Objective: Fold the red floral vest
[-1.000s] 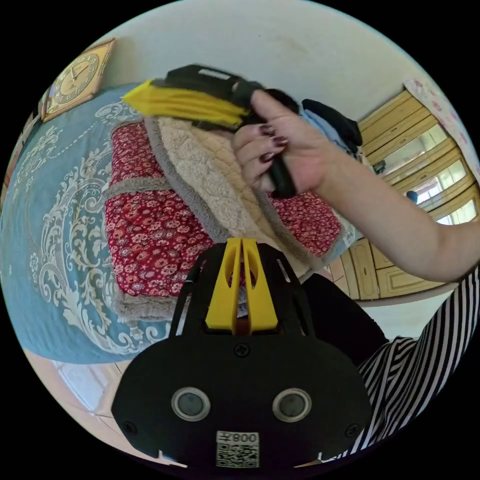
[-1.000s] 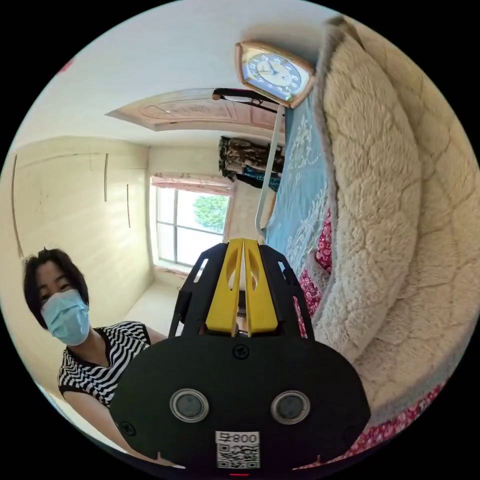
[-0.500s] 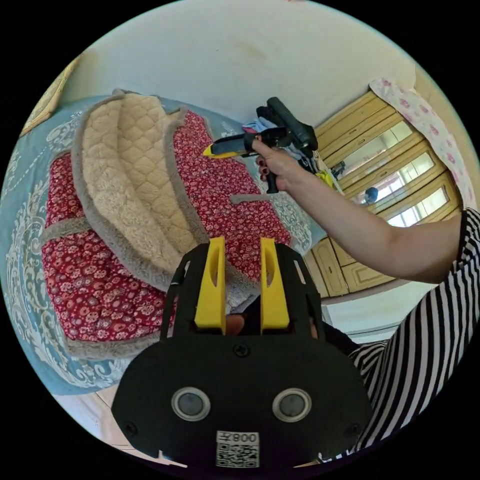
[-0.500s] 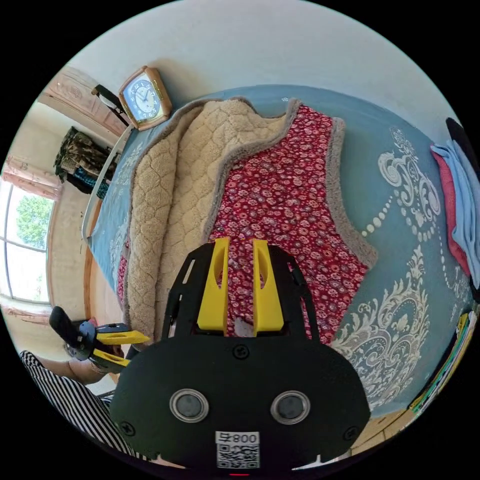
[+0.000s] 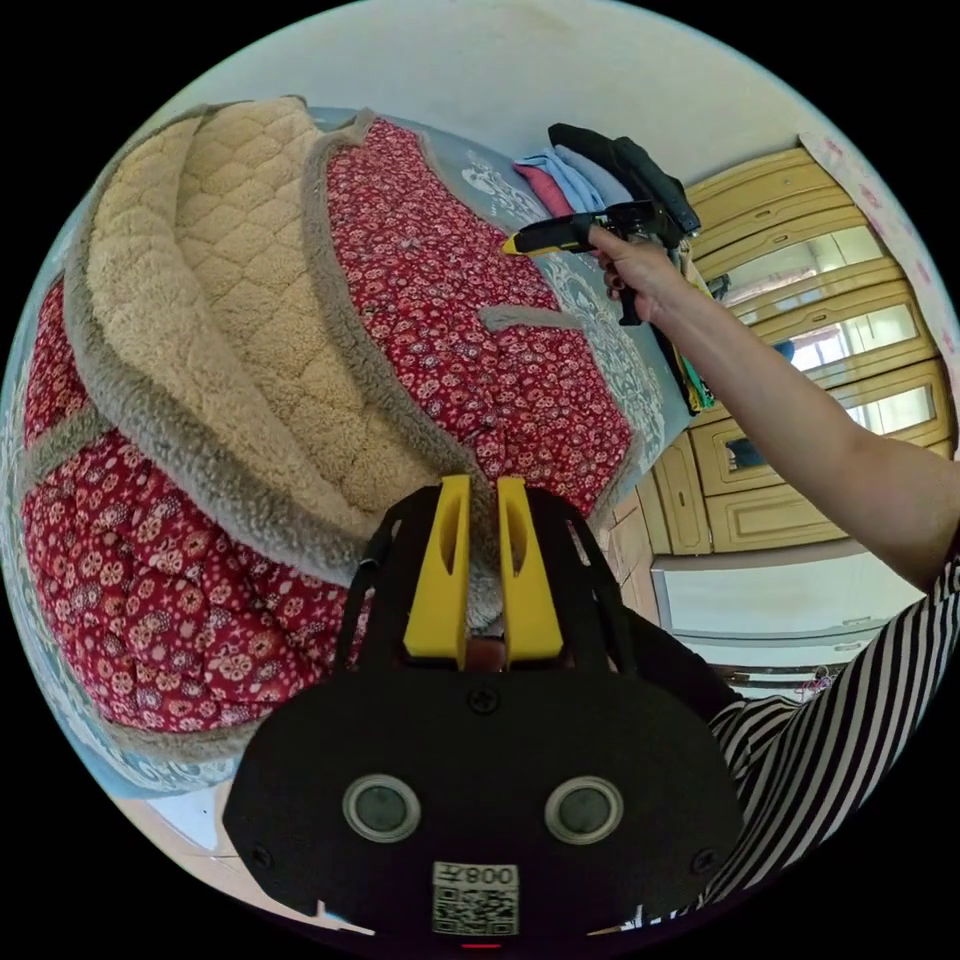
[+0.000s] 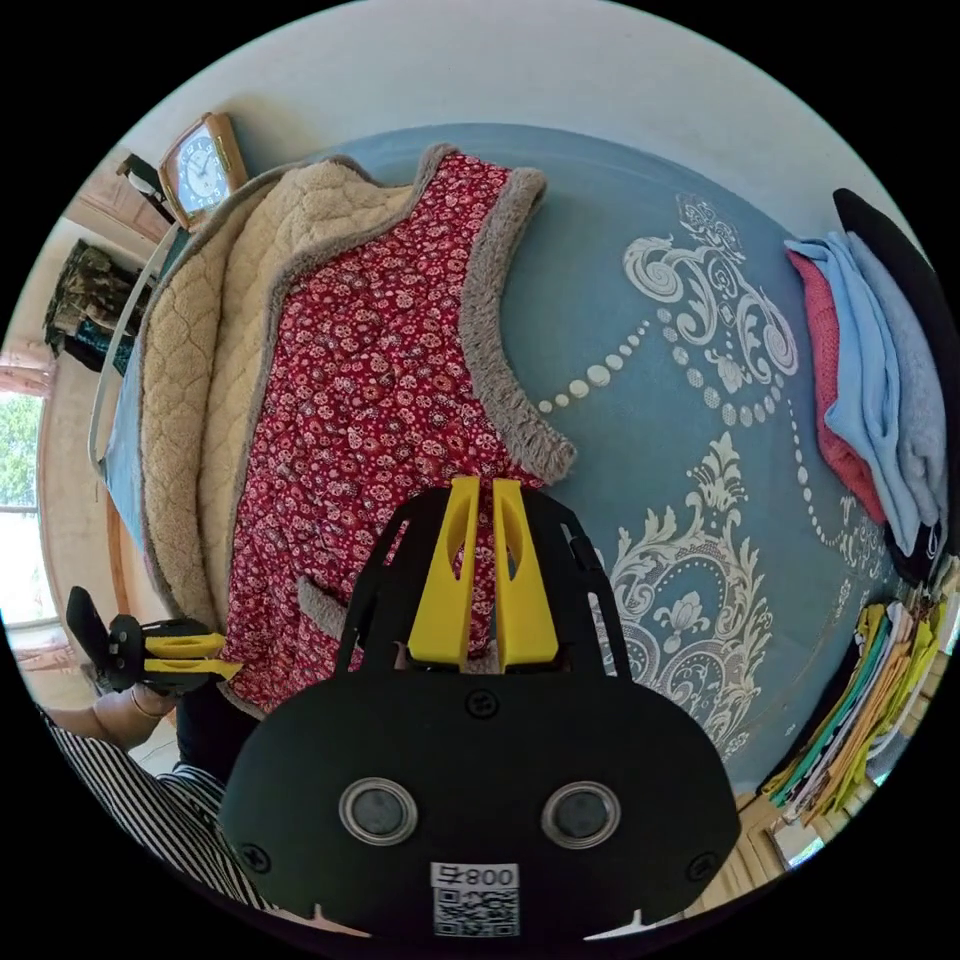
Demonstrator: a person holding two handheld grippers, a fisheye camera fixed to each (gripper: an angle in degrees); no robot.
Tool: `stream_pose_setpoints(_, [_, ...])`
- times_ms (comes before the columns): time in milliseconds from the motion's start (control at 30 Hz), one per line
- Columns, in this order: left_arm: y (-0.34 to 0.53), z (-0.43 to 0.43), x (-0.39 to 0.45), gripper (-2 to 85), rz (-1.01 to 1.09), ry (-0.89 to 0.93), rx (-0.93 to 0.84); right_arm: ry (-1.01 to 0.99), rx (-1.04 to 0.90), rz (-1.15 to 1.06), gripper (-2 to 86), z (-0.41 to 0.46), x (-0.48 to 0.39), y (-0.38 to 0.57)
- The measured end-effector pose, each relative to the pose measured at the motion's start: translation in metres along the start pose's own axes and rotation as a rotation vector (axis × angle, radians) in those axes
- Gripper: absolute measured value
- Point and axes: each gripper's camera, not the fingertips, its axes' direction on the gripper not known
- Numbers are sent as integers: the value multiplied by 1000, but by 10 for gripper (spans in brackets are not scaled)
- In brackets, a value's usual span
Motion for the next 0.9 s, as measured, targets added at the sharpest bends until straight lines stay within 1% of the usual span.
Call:
stream_pose_setpoints(67, [-3, -17, 11, 44, 22, 76, 85, -107, 52, 23, 28, -25, 22, 8])
stream_pose_setpoints(133, [-6, -23, 20, 42, 46, 88, 108, -168, 74, 77, 26, -36, 47, 16])
stream_pose_setpoints(200, [-11, -18, 26, 41, 61, 74, 108, -223, 68, 152, 28, -36, 71, 25])
stream_pose_setpoints(233, [-15, -7, 26, 42, 52, 50, 74, -277, 76, 197, 29, -36, 83, 31])
stream_pose_setpoints(267, [-18, 4, 25, 43, 34, 38, 41, -289, 124, 227, 30, -41, 86, 38])
stream_pose_setpoints(333, [-21, 12, 24, 45, 7, 70, 28, -228, 189, 233, 34, -54, 80, 44])
stream_pose_setpoints(400, [-24, 12, 26, 49, 1, 80, 35, -212, 232, 195, 51, -68, 64, 43])
stream_pose_setpoints(433, [-25, 13, 28, 51, 8, 64, 34, -243, 266, 132, 73, -75, 46, 40])
stream_pose_setpoints(533, [-29, 15, 32, 55, 10, 86, 29, -259, 221, -78, 81, -72, -18, 19])
stream_pose_setpoints(567, [-31, 15, 33, 56, 9, 82, 27, -233, 168, -157, 82, -61, -43, 8])
stream_pose_setpoints(633, [-34, 14, 37, 57, 15, 68, 23, -135, 72, -217, 80, -37, -71, -8])
stream_pose_setpoints(667, [-35, 13, 39, 57, 19, 53, 20, -92, -12, -235, 76, -17, -81, -16])
stream_pose_setpoints(700, [-36, 13, 40, 58, 20, 49, 18, -82, -45, -238, 74, -9, -84, -19])
stream_pose_setpoints(767, [-39, 10, 46, 57, 32, 31, 15, -71, -19, -216, 57, -10, -81, -19])
stream_pose_setpoints(833, [-41, 7, 51, 55, 55, 40, 20, -71, -40, -247, 42, -18, -75, -17])
stream_pose_setpoints(900, [-44, 1, 57, 53, 74, 84, 41, -137, -42, -245, 33, -34, -60, -13])
